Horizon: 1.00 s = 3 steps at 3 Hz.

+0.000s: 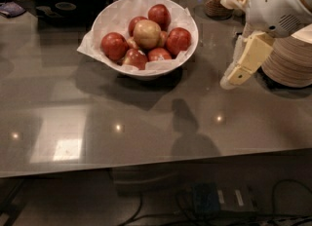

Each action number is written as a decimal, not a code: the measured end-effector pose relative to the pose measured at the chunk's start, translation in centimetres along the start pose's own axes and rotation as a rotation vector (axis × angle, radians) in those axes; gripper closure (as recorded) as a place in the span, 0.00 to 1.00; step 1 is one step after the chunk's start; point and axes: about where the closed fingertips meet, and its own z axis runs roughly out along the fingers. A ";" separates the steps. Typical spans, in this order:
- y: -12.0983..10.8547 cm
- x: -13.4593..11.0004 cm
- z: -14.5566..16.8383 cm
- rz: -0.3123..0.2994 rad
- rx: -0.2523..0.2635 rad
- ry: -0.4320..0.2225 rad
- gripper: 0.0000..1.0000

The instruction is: Pick apple from white bowl

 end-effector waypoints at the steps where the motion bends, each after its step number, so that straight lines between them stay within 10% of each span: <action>1: 0.0 -0.2 0.1 -0.004 -0.002 -0.008 0.00; 3: -1.2 -0.4 0.1 0.008 0.074 -0.069 0.00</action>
Offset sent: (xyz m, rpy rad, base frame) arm -0.0073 -0.0088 0.0051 0.0491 -0.0422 -0.0672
